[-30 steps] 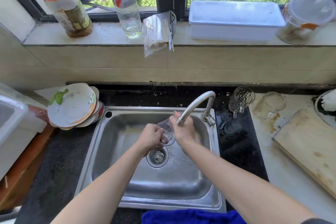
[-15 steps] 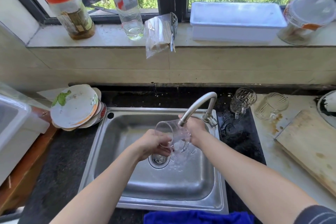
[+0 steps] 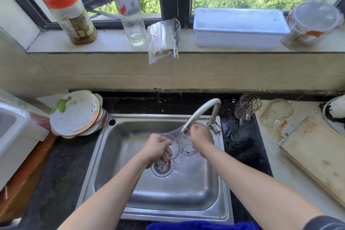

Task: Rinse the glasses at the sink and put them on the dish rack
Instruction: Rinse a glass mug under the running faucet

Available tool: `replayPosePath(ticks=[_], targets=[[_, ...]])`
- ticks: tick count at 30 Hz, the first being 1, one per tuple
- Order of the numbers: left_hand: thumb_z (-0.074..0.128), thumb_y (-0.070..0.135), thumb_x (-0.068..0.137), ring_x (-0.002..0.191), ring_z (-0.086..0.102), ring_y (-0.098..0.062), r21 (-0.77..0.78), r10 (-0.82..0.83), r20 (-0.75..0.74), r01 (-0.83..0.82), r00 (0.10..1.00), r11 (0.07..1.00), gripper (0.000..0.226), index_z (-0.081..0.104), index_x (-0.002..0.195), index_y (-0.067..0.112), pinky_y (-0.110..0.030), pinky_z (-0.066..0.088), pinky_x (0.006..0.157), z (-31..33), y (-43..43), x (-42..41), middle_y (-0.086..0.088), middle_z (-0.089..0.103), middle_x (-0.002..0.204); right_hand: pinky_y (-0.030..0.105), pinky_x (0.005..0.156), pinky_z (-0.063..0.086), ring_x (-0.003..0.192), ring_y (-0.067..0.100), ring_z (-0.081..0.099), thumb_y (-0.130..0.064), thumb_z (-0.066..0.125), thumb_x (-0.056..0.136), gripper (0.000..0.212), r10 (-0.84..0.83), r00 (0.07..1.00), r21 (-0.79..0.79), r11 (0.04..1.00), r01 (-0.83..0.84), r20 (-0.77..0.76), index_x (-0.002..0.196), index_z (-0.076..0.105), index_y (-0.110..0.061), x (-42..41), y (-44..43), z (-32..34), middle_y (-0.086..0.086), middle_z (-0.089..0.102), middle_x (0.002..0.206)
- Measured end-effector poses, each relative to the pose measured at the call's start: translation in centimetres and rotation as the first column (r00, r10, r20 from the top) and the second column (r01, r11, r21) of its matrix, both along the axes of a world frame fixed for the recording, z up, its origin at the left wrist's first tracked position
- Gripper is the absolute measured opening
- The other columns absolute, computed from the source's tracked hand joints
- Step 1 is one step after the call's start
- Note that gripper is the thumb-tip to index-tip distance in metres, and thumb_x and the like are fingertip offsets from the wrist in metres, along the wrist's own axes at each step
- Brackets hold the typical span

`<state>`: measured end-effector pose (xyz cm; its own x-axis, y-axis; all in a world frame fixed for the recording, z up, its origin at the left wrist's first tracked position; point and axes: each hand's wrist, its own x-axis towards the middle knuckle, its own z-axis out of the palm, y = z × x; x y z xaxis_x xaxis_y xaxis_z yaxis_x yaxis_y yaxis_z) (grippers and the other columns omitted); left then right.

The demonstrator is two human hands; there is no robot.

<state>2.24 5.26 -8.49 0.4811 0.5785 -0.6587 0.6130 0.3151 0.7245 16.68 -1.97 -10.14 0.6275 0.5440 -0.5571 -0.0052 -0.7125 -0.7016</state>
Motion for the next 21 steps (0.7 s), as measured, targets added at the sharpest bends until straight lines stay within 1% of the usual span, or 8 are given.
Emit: replayPosePath(ticks=[2,4,6,8,11,14,17,21], targets=[[0.048,0.002,0.095,0.034,0.05,-0.017,-0.005,0.053,0.009,-0.053,0.999,0.999,0.014,0.058,0.089,-0.005,-0.021,0.042,0.035,0.0,0.3,0.0,-0.016,0.057,0.056,0.031,0.067,0.047,0.081,0.019,0.06,-0.045,0.043,0.097,0.021,0.054,0.998,0.032,0.998,-0.054,0.017,0.1,0.054,-0.028,-1.0,0.3,-0.3,-0.005,0.063,0.096],[0.047,0.002,0.096,0.032,0.049,-0.015,-0.001,0.065,0.015,-0.065,0.998,0.998,0.015,0.057,0.088,-0.005,-0.02,0.04,0.033,0.1,0.3,0.0,-0.015,0.057,0.056,0.038,0.08,0.051,0.095,0.022,0.062,-0.047,0.047,0.096,0.029,0.049,0.998,0.041,0.998,-0.048,-0.031,0.114,0.056,-0.027,-1.3,0.7,-0.4,-0.006,0.063,0.113],[0.047,0.002,0.096,0.033,0.05,-0.015,0.002,0.036,0.036,-0.036,0.999,0.999,0.015,0.058,0.088,-0.005,-0.02,0.039,0.034,0.4,-0.2,0.1,-0.014,0.058,0.055,0.042,0.086,0.055,0.08,0.023,0.065,-0.047,0.045,0.097,0.037,-0.069,0.964,-0.035,0.997,0.062,-0.256,0.117,0.062,-0.021,0.0,1.1,0.1,-0.001,0.064,0.112],[0.049,0.005,0.095,0.038,0.053,-0.017,0.031,-0.017,0.023,0.017,1.0,0.999,0.016,0.06,0.089,-0.005,-0.021,0.04,0.035,0.7,-0.4,0.1,-0.011,0.06,0.057,0.038,0.076,0.055,0.064,0.021,0.062,-0.057,0.045,0.094,0.047,-0.128,0.899,-0.119,0.989,0.086,-0.418,0.114,0.064,-0.019,1.2,1.2,0.5,-0.001,0.063,0.107],[0.059,0.016,0.089,0.053,0.061,-0.018,0.373,-0.191,-0.146,0.233,0.971,0.898,0.01,0.067,0.087,0.009,-0.022,0.045,0.042,0.5,0.4,0.1,-0.005,0.065,0.067,0.026,0.047,0.035,0.049,0.015,0.045,-0.061,0.048,0.088,0.053,-0.074,0.932,-0.12,0.992,0.033,-0.355,0.105,0.068,-0.016,1.5,1.2,-0.3,0.001,0.059,0.09],[0.054,0.028,0.091,0.075,0.063,-0.031,0.575,-0.281,-0.395,0.474,0.875,0.667,0.018,0.064,0.08,0.018,-0.035,0.052,0.062,0.4,1.2,0.6,-0.008,0.068,0.077,0.03,0.055,0.049,0.064,0.02,0.058,-0.053,0.047,0.092,0.046,-0.006,0.975,-0.074,0.997,-0.01,-0.22,0.114,0.064,-0.017,1.1,1.1,-0.6,0.003,0.063,0.096],[0.047,0.022,0.095,0.071,0.064,-0.04,0.565,-0.24,-0.338,0.4,0.91,0.721,0.032,0.056,0.07,0.004,-0.044,0.054,0.063,-0.7,0.9,1.2,-0.02,0.067,0.074,0.038,0.068,0.055,0.085,0.021,0.063,-0.041,0.054,0.093,0.033,-0.074,0.994,0.046,0.996,0.078,-0.082,0.12,0.056,-0.022,-0.5,0.9,-0.2,-0.001,0.065,0.109],[0.045,0.023,0.093,0.068,0.065,-0.044,0.529,-0.038,-0.265,0.178,0.964,0.83,0.034,0.054,0.068,0.002,-0.05,0.055,0.062,-2.0,1.1,1.4,-0.026,0.067,0.073,0.03,0.07,0.045,0.086,0.02,0.061,-0.025,0.058,0.092,0.007,-0.057,0.998,0.148,0.987,0.057,-0.005,0.097,0.054,-0.028,-2.9,0.3,0.3,-0.006,0.065,0.09]])
